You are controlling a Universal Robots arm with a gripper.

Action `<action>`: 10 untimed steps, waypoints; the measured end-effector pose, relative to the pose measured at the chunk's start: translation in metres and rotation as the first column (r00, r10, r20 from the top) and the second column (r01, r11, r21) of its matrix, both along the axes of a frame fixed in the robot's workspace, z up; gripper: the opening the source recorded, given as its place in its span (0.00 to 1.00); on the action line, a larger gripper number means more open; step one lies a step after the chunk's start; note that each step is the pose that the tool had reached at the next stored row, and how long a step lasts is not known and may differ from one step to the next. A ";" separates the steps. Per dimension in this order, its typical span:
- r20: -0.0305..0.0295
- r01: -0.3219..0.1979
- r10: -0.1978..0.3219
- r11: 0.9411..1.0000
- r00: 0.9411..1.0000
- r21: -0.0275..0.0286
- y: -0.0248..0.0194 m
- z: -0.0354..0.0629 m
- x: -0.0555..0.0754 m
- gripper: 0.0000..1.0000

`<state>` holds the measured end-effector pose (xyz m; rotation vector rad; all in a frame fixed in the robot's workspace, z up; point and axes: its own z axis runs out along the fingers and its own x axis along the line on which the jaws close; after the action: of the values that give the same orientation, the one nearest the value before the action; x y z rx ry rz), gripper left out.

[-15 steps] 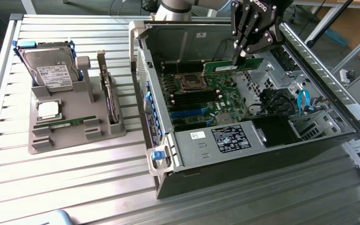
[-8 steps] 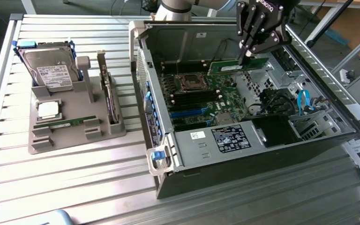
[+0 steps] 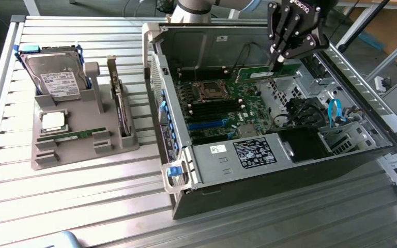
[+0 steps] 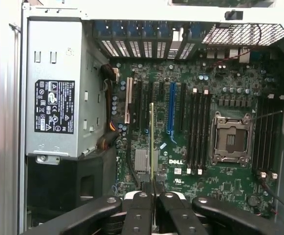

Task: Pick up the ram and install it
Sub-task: 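Pick up the ram and move it above insertion slot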

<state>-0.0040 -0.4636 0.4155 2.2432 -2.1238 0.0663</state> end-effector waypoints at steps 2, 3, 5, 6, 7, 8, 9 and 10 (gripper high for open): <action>0.000 0.000 0.000 1.000 1.000 0.000 0.0000 0.0000 0.003 0.12; 0.000 0.000 0.000 1.000 1.000 0.000 0.0000 0.0000 0.005 0.12; 0.000 0.000 0.000 1.000 1.000 -0.001 0.0000 0.0000 0.007 0.12; 0.000 0.000 0.000 1.000 1.000 -0.001 0.0000 0.0000 0.009 0.12; 0.000 0.000 0.000 1.000 1.000 -0.001 0.0000 0.0000 0.010 0.12; 0.000 0.000 0.000 1.000 1.000 -0.001 0.0000 0.0000 0.011 0.12; 0.000 0.000 0.000 1.000 1.000 -0.001 0.0000 0.0000 0.012 0.12; 0.000 0.000 0.000 1.000 1.000 -0.001 0.0000 0.0001 0.013 0.12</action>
<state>0.0091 -0.4635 0.4156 2.2424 -2.1231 0.0676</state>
